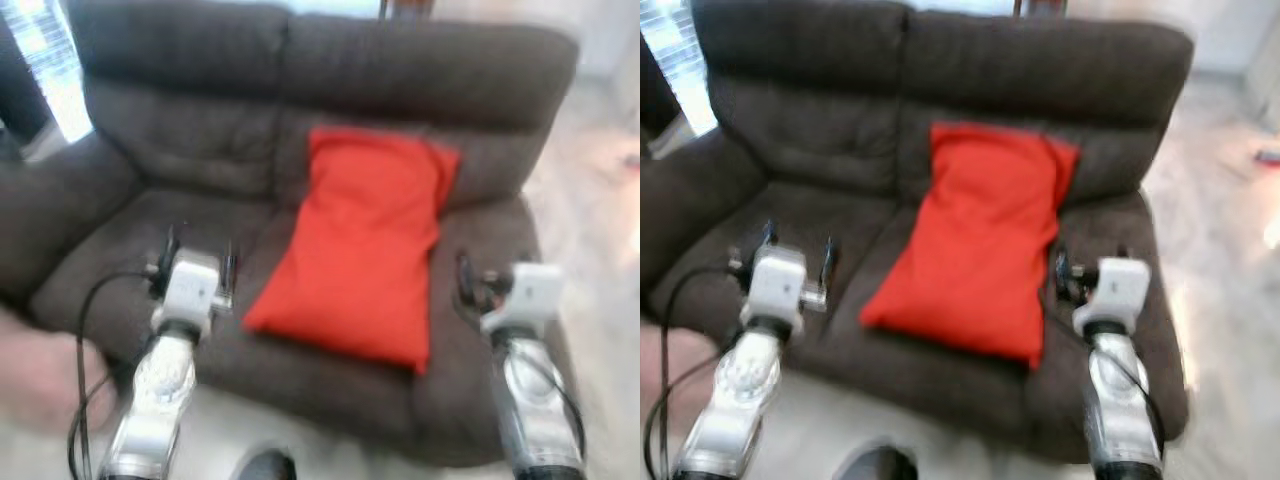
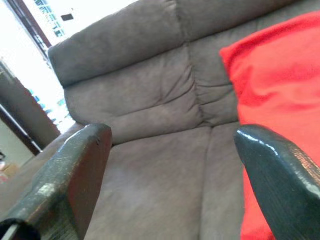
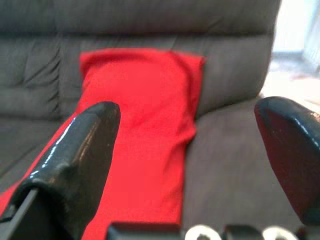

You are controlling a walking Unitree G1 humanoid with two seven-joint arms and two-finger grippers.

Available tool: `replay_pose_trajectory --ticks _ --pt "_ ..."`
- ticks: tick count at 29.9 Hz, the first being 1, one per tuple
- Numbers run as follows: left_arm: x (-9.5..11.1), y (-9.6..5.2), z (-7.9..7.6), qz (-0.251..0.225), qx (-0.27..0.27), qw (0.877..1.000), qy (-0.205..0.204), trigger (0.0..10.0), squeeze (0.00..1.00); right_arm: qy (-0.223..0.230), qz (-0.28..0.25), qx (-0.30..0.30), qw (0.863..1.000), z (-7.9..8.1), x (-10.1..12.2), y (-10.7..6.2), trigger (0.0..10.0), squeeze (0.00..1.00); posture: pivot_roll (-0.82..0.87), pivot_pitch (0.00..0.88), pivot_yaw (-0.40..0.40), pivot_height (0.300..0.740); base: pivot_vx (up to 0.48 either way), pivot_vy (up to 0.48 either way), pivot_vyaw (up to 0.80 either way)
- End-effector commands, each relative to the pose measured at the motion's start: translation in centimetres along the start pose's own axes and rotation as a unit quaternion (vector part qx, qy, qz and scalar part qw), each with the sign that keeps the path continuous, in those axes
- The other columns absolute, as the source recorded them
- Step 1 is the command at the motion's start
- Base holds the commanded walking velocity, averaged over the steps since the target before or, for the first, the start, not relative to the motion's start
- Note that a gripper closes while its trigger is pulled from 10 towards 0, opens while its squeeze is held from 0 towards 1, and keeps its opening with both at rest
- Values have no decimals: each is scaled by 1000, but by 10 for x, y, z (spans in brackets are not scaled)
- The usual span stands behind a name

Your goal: Move the pillow to the sofa from floor

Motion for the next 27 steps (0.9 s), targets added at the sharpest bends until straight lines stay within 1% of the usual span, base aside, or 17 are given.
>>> replay_pose_trajectory --ticks 1,9,19,23,24,25,26,27 --pt "9 5 3 -18 5 1000 2 10000 0 0 -5 1 1000 1 3 2 10000 0 133 67 -9 740 -274 0 0" --pt "7 5 4 -16 6 1000 1 10000 0 1 -4 2 1000 1 2 3 10000 0 133 68 -10 740 -274 0 0" --pt "2 6 5 -8 7 1000 1 10000 0 -2 9 2 1000 1 -5 2 10000 0 131 72 -8 740 -245 0 0" --pt "-10 7 7 17 18 1000 -9 10000 0 -2 23 3 1000 1 -13 2 10000 0 131 71 -7 740 0 0 0" --pt "-16 7 8 31 19 999 -15 10000 0 -5 32 4 999 1 -18 1 10000 0 130 70 -8 740 0 0 0" --pt "-31 6 8 61 17 998 -25 10000 0 -9 56 3 998 0 -30 0 10000 0 129 67 -7 740 0 0 0" --pt "-36 5 8 72 15 997 -27 10000 0 -10 65 3 998 0 -34 -1 10000 0 129 67 -7 740 0 0 0" --pt "-49 3 7 98 9 995 -32 10000 0 -13 91 2 996 -2 -47 -4 10000 0 124 66 -6 740 0 0 0"
Point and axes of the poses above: a point about 5 cm out from each wrist's last joint towards the gripper, its own y axis pointing out of the wrist towards the gripper, its own x axis along the axis of the wrist's last joint, z = x × y, the point moved 2 cm from there along y, pointing out of the wrist towards the gripper, and after that the axes turned 7 degrees about -y, right-handed, at the moved point
